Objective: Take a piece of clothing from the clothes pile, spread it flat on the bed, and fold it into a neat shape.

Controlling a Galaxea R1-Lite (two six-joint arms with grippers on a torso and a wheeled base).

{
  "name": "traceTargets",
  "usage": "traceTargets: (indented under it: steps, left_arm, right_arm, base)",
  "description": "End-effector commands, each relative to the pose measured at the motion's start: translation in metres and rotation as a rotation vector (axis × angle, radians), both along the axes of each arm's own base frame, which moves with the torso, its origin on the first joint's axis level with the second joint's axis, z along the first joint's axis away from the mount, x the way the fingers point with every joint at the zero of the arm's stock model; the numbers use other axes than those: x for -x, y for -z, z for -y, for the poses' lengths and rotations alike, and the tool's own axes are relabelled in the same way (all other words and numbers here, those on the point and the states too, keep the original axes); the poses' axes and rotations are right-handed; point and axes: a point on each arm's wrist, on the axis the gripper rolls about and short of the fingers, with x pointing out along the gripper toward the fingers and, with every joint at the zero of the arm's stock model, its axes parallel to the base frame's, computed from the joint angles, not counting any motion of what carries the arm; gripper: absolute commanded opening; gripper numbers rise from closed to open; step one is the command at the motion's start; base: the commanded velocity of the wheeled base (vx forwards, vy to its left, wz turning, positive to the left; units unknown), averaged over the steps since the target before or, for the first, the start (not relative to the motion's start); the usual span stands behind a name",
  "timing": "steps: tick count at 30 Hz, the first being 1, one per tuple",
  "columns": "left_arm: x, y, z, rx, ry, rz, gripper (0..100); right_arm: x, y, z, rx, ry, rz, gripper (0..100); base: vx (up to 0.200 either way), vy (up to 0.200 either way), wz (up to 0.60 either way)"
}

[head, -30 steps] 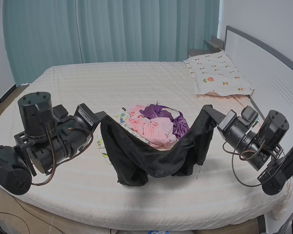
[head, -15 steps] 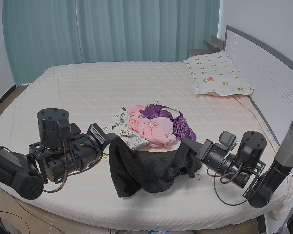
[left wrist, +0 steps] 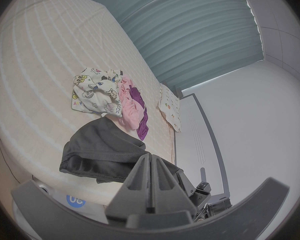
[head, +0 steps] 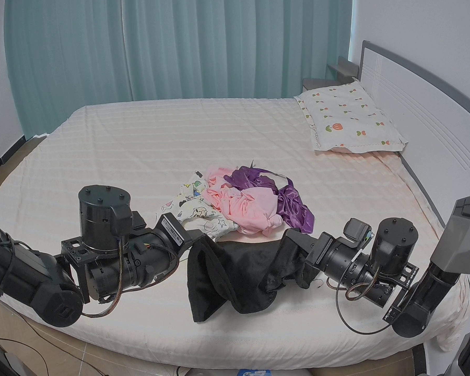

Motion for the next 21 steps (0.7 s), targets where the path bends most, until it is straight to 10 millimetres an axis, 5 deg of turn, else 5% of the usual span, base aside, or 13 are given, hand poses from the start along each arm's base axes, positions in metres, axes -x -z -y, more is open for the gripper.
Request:
traceTargets:
  steps: [1, 12, 21]
  left_arm:
    - [-0.001, 0.001, -0.001, -0.003, -0.006, -0.004, 0]
    - [-0.005, 0.003, -0.003, -0.007, -0.021, -0.002, 0]
    - [-0.007, 0.0, -0.011, 0.0, -0.04, 0.005, 0]
  right_arm:
    - [-0.001, -0.002, 0.0, -0.011, 0.004, 0.014, 0]
    - [-0.004, -0.002, 0.004, -0.012, 0.019, 0.015, 0]
    - [-0.004, -0.004, 0.005, -0.012, 0.024, 0.021, 0]
  base:
    - [0.0, 0.0, 0.0]
    - [0.0, 0.0, 0.0]
    - [0.0, 0.2, 0.0]
